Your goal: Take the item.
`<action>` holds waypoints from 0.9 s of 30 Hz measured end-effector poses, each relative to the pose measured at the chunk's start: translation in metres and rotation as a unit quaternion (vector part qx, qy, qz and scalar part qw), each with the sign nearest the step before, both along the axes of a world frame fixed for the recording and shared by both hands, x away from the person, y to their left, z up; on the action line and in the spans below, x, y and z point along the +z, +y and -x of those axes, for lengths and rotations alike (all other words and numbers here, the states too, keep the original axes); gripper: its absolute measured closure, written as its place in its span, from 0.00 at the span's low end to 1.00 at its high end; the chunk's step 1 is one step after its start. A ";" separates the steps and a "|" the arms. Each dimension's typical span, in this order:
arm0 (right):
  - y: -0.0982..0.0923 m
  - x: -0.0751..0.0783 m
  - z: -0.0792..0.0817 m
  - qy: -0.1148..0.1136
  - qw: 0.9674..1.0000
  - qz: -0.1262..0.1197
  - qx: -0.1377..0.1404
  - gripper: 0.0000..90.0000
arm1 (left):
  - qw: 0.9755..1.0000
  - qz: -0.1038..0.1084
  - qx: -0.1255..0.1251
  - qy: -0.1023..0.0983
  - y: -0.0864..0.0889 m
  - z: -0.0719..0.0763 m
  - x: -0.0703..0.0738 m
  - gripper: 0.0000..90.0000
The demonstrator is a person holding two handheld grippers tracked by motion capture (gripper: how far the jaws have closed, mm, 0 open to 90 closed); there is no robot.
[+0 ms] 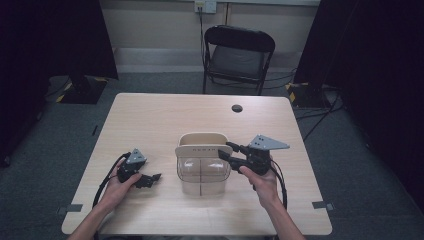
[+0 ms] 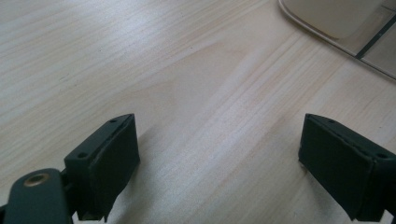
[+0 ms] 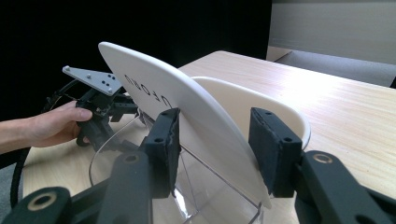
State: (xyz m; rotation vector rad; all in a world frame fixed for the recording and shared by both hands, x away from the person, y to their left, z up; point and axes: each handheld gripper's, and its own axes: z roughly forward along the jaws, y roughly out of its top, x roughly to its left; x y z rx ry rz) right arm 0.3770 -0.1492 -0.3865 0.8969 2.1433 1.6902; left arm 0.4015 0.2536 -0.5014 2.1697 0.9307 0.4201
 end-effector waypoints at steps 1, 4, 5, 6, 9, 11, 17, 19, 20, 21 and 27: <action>0.000 0.000 0.000 0.000 1.000 0.000 0.000 0.60 | 1.000 0.000 0.000 0.000 0.000 0.000 0.000 0.13; 0.000 0.000 0.000 0.000 1.000 0.000 0.000 0.60 | 1.000 0.000 0.000 0.000 0.000 0.000 0.000 0.13; 0.000 0.000 0.000 0.000 1.000 0.000 0.000 0.60 | 1.000 0.000 0.000 0.000 0.000 0.000 0.000 0.13; 0.000 0.000 0.000 0.000 1.000 0.000 0.000 0.60 | 1.000 0.000 0.000 0.000 0.000 0.000 0.000 0.13; 0.000 0.000 0.000 0.000 1.000 0.000 0.000 0.60 | 1.000 0.003 0.002 0.002 0.000 0.000 0.000 0.13; 0.000 0.000 0.000 0.000 1.000 0.000 0.000 0.60 | 1.000 0.002 0.002 0.002 0.000 0.000 0.000 0.13; 0.000 0.000 0.000 0.000 1.000 -0.001 0.000 0.60 | 1.000 0.002 0.002 0.002 0.000 0.000 0.000 0.13; 0.000 0.000 0.000 0.001 1.000 -0.001 -0.001 0.60 | 1.000 0.003 0.002 0.002 0.000 0.000 0.000 0.13; 0.000 0.000 0.000 0.001 1.000 -0.001 -0.001 0.60 | 1.000 0.000 0.000 0.000 0.000 0.000 0.000 0.13; 0.000 0.000 0.000 0.001 1.000 -0.001 -0.001 0.60 | 1.000 0.002 0.002 0.001 0.000 0.000 0.000 0.13; 0.000 0.000 -0.001 0.001 1.000 -0.001 0.000 0.60 | 1.000 0.002 0.002 0.002 0.000 0.000 0.000 0.13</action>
